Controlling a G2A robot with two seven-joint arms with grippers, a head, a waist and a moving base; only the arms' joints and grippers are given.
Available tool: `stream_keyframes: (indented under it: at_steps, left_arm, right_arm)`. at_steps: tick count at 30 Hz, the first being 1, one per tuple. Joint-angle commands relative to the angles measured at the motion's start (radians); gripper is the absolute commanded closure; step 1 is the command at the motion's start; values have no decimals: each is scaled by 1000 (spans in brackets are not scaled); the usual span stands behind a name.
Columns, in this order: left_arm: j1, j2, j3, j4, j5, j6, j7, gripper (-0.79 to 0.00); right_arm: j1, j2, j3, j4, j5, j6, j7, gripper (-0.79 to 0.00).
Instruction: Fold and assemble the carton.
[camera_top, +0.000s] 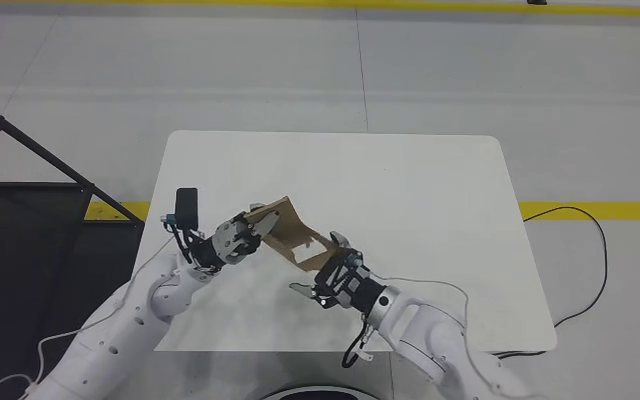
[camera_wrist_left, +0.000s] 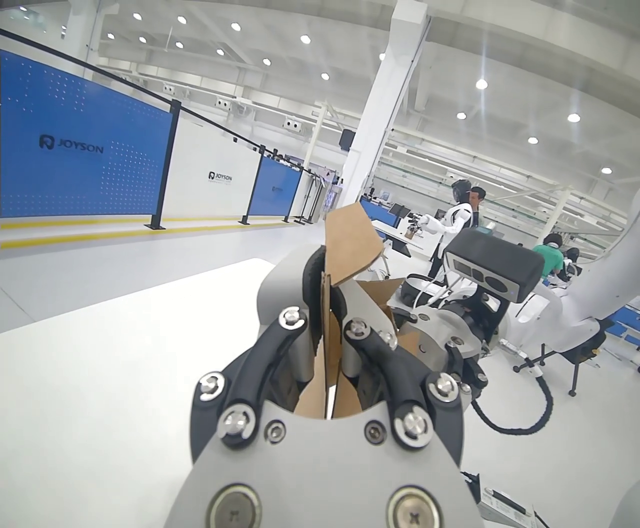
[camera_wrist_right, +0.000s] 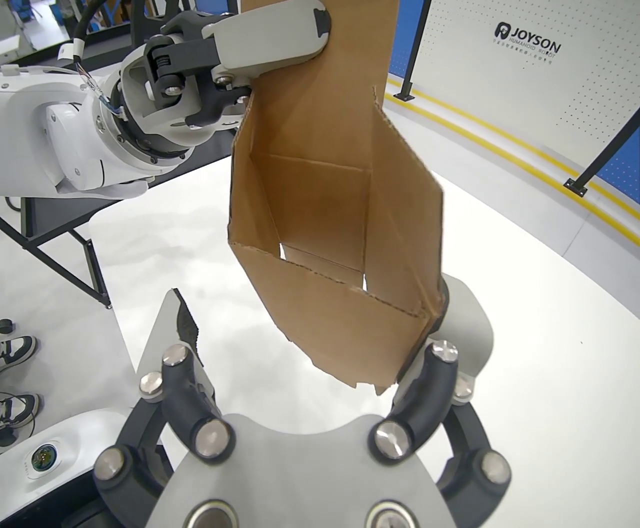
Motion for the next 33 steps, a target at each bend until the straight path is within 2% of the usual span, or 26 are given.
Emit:
stream_keyframes:
  at_steps: [1, 10, 13, 17, 20, 23, 28, 33]
  left_arm:
    - [0, -4, -3, -1, 1, -2, -5, 0]
    - [3, -21, -19, -1, 10, -25, -24, 0]
    - [2, -24, -32, 5, 31, -65, -21, 0]
    - [-5, -26, -46, 9, 85, -156, -7, 0]
    - [-10, -27, -37, 4, 128, -156, 21, 0]
    - [-19, -24, -17, 4, 159, -156, 62, 0]
    - [-40, -14, 23, 15, 205, -156, 116, 0]
    - [-62, -3, 58, 31, 225, -156, 161, 0]
  right_arm:
    - [3, -4, -5, 3, -2, -5, -2, -785]
    - [11, -14, -11, 3, -35, -38, 22, -785]
    - [1, -11, 10, -3, -48, -69, 18, -785]
    - [-26, 5, 72, -11, -32, -177, -2, -785]
    - [-49, 18, 128, -10, 4, -279, -19, -785]
    - [-71, 27, 173, -16, 29, -333, -32, -785]
    - [-97, 29, 184, -35, 7, -317, -30, -785]
    - [-85, 26, 172, -22, 18, -361, -37, -785]
